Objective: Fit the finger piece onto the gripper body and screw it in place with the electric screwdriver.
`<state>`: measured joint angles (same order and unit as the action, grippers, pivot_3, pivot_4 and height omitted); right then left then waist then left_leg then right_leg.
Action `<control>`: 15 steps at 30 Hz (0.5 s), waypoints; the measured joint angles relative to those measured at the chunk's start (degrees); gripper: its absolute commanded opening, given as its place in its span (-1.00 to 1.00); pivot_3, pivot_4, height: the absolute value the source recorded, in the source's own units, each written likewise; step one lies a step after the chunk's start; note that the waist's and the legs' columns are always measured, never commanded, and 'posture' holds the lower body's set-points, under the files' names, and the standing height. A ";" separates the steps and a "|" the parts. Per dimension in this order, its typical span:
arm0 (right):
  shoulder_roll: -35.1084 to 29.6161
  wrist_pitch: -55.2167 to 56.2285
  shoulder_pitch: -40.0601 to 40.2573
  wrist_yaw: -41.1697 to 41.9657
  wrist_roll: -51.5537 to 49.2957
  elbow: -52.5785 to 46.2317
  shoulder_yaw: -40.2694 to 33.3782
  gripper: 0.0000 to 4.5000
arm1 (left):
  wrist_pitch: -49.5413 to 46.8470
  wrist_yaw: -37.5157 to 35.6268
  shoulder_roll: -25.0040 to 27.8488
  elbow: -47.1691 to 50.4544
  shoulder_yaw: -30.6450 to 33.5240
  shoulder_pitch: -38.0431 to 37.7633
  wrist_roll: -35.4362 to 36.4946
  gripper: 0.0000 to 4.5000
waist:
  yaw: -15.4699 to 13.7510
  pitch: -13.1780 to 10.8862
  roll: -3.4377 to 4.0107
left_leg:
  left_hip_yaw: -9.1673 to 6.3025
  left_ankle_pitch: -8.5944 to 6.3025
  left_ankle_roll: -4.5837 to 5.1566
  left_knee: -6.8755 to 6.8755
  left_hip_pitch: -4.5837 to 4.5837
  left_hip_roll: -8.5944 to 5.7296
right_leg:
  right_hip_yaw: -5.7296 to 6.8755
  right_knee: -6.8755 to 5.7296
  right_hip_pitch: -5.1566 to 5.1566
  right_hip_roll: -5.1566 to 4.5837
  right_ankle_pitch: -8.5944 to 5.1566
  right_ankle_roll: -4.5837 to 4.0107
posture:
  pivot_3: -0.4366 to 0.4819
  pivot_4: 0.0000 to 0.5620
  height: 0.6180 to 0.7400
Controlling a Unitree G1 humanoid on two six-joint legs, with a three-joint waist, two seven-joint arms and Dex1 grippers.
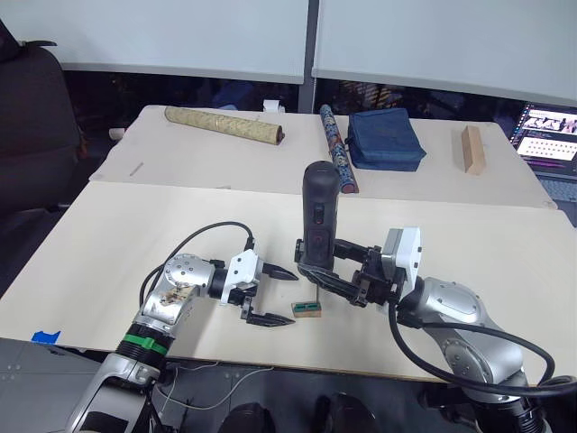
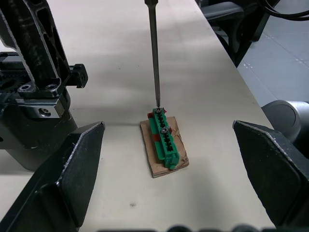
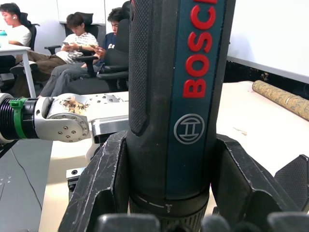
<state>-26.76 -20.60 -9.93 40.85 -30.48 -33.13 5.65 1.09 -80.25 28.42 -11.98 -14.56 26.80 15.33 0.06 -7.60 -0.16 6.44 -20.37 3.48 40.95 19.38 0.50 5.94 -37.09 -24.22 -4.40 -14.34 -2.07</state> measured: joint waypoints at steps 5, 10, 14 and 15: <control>0.01 0.01 0.32 0.13 0.25 0.00 0.02 -0.14 | -0.02 0.00 0.00 0.01 0.00 0.01 0.00 1.00 | -0.01 0.00 0.00 | 0.00 0.00 0.00 0.00 0.00 0.00 | 0.00 0.00 0.00 0.00 0.00 0.00 | -0.05 -0.47 1.00; 0.00 0.04 0.47 0.30 1.06 0.06 0.02 -0.14 | -0.02 0.00 0.00 0.01 0.00 0.01 0.00 1.00 | 0.00 0.00 0.00 | 0.00 0.00 0.00 0.00 0.00 0.00 | 0.00 0.00 0.00 0.00 0.00 0.00 | -0.05 -0.47 1.00; 0.00 0.04 0.48 0.35 1.10 0.07 0.02 -0.14 | -0.03 0.01 0.00 0.01 0.00 0.02 0.01 1.00 | 0.00 0.00 0.00 | 0.00 0.00 0.00 0.00 0.00 0.00 | 0.00 0.00 0.00 0.00 0.00 0.00 | -0.05 -0.47 1.00; 0.00 0.04 0.50 0.34 1.10 0.07 0.02 -0.14 | -0.03 0.01 0.00 0.01 0.00 0.04 0.01 1.00 | 0.00 0.00 0.00 | 0.00 0.00 0.00 0.00 0.00 0.00 | 0.00 0.00 0.00 0.00 0.00 0.00 | -0.05 -0.47 1.00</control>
<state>-26.75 -20.56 -9.44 41.19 -29.39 -33.07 5.68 1.06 -80.24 28.42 -11.97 -14.56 26.84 15.34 0.06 -7.60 -0.16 6.44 -20.37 3.47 40.95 19.38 0.50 5.94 -37.09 -24.22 -4.40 -14.34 -2.07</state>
